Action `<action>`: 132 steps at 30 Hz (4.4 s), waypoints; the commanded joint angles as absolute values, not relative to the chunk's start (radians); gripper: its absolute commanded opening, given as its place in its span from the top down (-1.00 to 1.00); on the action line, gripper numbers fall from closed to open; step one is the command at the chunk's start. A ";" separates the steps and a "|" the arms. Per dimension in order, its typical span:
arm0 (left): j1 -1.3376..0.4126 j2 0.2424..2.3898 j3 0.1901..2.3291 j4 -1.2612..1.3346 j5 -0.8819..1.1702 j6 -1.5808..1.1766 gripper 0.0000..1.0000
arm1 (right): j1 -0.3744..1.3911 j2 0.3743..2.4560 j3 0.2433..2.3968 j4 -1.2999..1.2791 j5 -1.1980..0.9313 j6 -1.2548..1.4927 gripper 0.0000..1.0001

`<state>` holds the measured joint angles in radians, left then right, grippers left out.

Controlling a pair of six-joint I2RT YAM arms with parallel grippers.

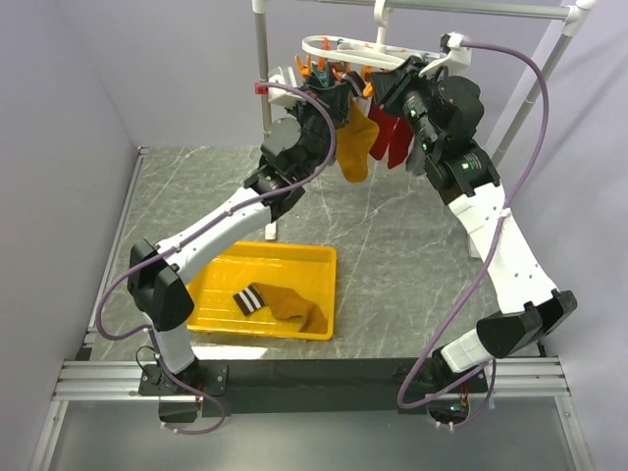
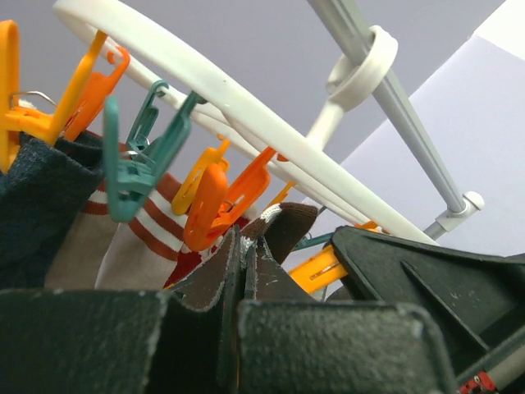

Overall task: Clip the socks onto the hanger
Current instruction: Clamp the sock onto the hanger.

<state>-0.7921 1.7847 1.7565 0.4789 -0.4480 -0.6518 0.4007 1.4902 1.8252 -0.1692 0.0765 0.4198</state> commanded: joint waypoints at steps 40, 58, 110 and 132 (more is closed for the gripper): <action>-0.649 1.680 1.809 0.350 0.084 -0.879 0.99 | 0.394 1.333 1.542 0.341 -0.158 0.077 1.00; -0.624 1.667 1.767 0.449 0.202 -0.945 0.99 | 0.393 1.333 1.514 0.383 -0.193 0.080 1.00; -0.604 1.693 1.769 0.423 0.336 -1.066 0.99 | 0.377 1.318 1.451 0.555 -0.258 0.163 1.00; -0.540 1.761 1.841 0.528 0.548 -1.131 0.99 | 0.365 1.324 1.465 0.545 -0.296 0.184 1.00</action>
